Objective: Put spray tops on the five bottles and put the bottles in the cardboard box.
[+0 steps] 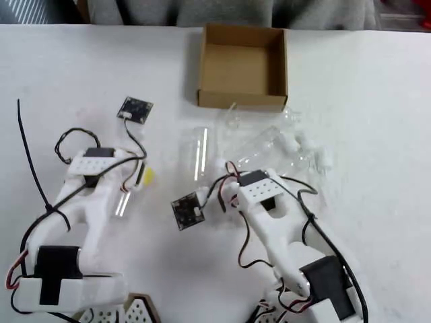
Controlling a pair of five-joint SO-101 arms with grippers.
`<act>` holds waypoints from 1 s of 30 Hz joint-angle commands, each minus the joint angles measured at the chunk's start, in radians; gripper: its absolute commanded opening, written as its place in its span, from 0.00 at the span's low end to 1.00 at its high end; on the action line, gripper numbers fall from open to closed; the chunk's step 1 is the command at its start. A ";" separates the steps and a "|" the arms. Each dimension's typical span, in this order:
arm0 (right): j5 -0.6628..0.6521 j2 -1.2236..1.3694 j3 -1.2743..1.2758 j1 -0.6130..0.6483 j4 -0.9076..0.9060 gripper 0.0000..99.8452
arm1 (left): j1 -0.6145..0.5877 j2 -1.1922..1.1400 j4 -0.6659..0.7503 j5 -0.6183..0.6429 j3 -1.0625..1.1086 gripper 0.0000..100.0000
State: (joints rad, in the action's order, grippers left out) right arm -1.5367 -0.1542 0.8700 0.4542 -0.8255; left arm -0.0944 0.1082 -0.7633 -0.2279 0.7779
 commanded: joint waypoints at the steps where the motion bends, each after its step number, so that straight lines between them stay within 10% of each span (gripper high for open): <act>1: -0.003 0.007 -0.037 0.010 0.077 0.05 | 0.008 0.047 0.021 -0.011 -0.005 0.05; 22: 1.023 -0.338 -0.338 -0.320 -0.182 0.02 | 0.007 0.047 0.021 -0.011 -0.005 0.05; 30: 1.069 -0.380 -0.278 -0.800 -0.326 0.02 | 0.007 0.047 0.021 -0.011 -0.005 0.05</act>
State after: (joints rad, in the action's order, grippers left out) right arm -0.4810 -0.5010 0.5846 -0.0829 -1.1569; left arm -0.0944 0.1082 -0.7633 -0.2279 0.7779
